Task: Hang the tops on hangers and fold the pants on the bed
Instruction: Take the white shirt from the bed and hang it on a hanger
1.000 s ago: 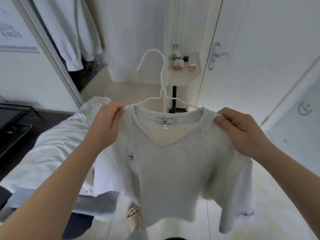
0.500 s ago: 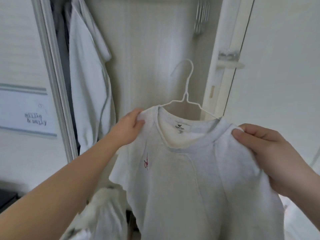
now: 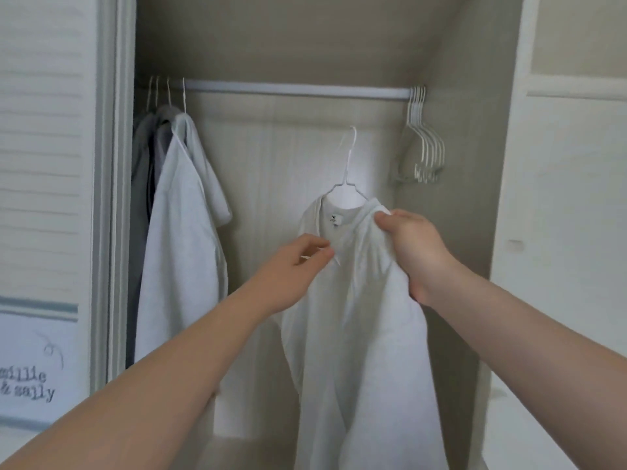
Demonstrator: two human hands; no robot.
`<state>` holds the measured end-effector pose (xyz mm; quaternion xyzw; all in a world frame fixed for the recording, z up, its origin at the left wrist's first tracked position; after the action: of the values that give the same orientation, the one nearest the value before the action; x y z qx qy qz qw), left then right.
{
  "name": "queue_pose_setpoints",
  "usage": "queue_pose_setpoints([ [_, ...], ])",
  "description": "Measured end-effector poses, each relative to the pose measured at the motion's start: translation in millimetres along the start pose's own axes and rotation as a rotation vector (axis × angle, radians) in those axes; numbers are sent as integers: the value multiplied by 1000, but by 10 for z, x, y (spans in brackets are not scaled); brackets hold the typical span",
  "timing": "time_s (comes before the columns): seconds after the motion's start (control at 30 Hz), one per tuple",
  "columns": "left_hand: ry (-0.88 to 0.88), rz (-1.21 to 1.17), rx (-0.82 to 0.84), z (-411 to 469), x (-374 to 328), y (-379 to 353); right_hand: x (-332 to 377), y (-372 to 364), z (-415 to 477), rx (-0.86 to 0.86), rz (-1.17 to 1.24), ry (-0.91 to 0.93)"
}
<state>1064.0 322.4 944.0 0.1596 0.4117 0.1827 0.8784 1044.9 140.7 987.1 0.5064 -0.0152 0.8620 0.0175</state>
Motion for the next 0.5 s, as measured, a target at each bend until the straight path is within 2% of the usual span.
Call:
queue_pose_setpoints([
  [0.13, -68, -7, -26, 302, -198, 182, 83, -401, 788, -21, -29, 62],
  [0.5, -142, 427, -134, 1451, 67, 557, 291, -1172, 2582, -61, 22, 156],
])
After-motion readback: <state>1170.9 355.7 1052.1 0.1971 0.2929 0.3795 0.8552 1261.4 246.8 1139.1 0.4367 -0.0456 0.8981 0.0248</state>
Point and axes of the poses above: each hand's wrist, its own z-axis towards the middle knuckle, its own y-axis out of the back of the hand, x = y × z, the point moved 7 cm from there along z, towards the middle knuckle, and after that the axes turned 1 degree about -z, right-handed, at the moved point
